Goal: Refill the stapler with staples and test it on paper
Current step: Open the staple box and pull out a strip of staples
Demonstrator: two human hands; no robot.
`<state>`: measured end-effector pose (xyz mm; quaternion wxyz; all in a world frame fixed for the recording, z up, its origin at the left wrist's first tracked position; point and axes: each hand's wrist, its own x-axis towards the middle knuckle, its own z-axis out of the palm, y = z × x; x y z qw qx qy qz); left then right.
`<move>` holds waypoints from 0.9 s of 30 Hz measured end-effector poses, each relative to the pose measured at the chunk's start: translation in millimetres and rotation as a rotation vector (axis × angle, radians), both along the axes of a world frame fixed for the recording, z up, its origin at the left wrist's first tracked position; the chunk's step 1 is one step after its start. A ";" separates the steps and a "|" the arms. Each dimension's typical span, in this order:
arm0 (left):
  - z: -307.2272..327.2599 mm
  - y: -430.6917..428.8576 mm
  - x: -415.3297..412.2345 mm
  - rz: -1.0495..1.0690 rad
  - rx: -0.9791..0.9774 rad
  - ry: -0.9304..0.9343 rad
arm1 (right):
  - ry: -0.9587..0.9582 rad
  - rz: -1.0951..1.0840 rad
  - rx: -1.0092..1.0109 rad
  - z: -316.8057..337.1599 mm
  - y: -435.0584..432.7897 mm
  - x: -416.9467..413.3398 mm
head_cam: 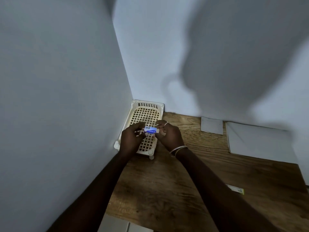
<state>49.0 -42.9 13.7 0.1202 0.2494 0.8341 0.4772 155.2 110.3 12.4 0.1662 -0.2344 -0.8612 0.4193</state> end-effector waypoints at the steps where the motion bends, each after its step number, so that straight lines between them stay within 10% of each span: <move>1: 7.6 0.9 8.6 0.012 0.063 -0.044 | 0.056 -0.015 -0.051 7.9 0.7 11.5; 11: 68.0 26.4 118.3 -0.192 0.695 -0.443 | 0.263 -0.066 -0.192 89.6 17.2 137.9; 27: 86.3 49.4 209.2 -0.223 0.794 -0.448 | 0.392 -0.187 -0.241 126.6 17.0 240.6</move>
